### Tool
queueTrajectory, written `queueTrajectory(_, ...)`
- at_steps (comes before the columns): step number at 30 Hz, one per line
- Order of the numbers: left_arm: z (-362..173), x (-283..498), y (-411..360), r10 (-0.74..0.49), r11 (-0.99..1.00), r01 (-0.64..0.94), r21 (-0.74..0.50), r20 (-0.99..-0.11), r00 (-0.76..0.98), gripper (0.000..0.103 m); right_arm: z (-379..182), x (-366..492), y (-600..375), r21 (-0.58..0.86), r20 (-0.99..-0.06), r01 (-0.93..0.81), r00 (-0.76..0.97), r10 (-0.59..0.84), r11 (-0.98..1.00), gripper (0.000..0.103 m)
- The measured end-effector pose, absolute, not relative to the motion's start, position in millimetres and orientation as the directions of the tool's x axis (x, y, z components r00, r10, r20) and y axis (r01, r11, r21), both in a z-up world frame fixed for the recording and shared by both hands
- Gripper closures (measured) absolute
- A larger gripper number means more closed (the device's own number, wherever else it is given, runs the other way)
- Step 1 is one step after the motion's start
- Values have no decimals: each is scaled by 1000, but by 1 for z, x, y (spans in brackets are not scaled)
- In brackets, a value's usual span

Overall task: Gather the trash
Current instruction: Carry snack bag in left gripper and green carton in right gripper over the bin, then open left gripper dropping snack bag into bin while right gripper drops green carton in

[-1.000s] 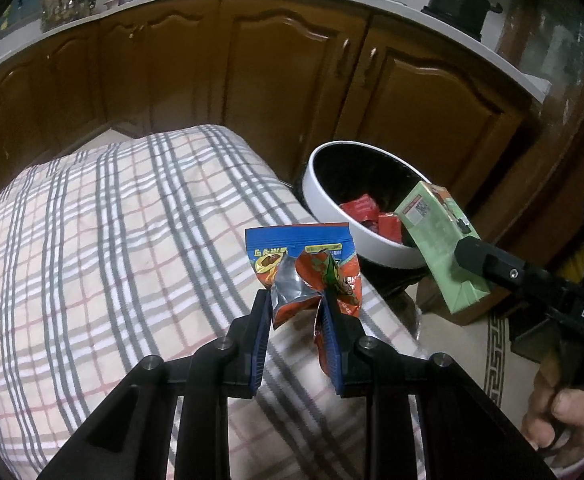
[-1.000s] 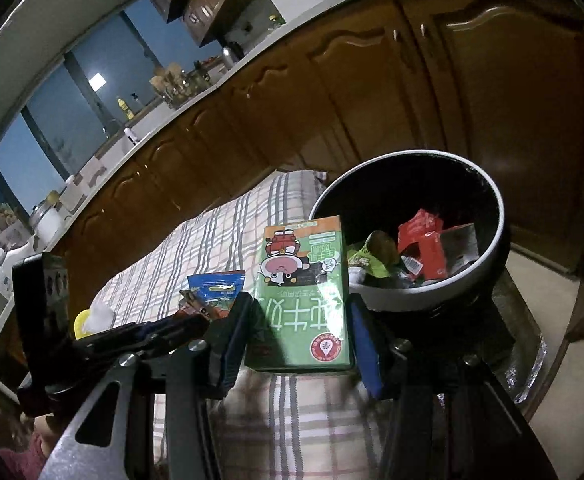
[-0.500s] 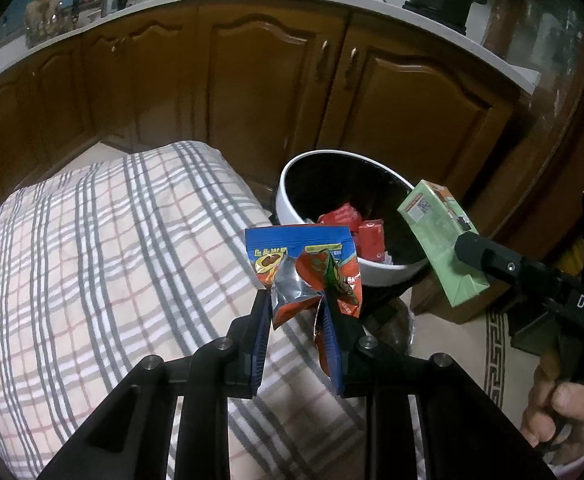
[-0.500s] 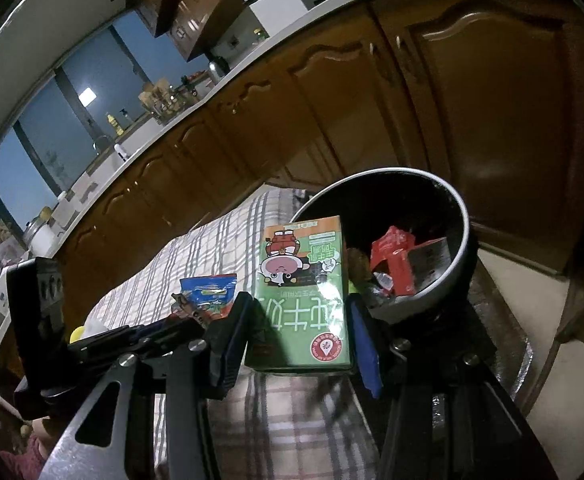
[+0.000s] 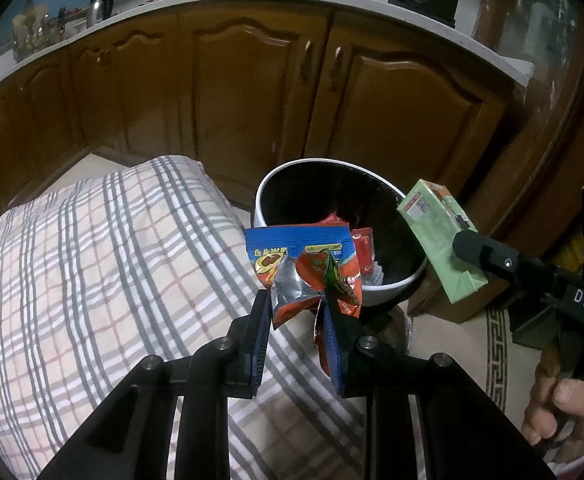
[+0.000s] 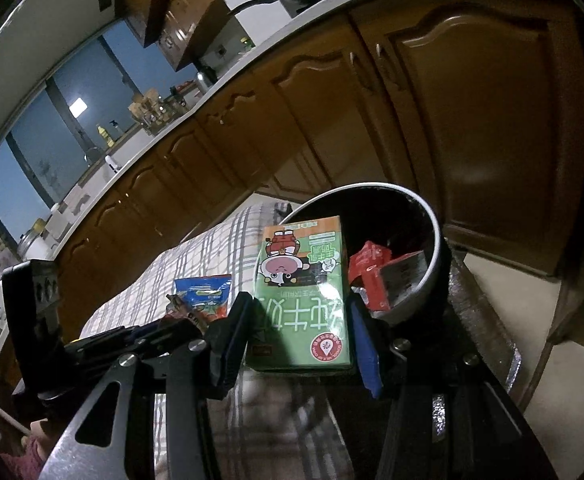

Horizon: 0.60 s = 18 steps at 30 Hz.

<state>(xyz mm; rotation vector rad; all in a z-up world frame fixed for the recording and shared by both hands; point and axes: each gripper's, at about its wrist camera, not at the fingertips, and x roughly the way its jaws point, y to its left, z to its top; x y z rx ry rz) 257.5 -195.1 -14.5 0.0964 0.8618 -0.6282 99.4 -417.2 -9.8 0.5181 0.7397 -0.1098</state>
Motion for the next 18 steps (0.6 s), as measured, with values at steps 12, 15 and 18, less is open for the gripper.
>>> queueTrajectory(12,-15,277,-217,-452,819,560,-123,-740,498,79,-9,113,-431,389,-679,299,733,51,871,54)
queueTrajectory(15,-14,283,-223,-447,819,562,-113,-741,502,79,-9,118,-437,389,-679,295,732,55,873,54)
queueTrajectory(18,-14,289,-229,-441,818,567,-99,-741,507,79,-8,122,-440,382,-679,301,732,45,874,54)
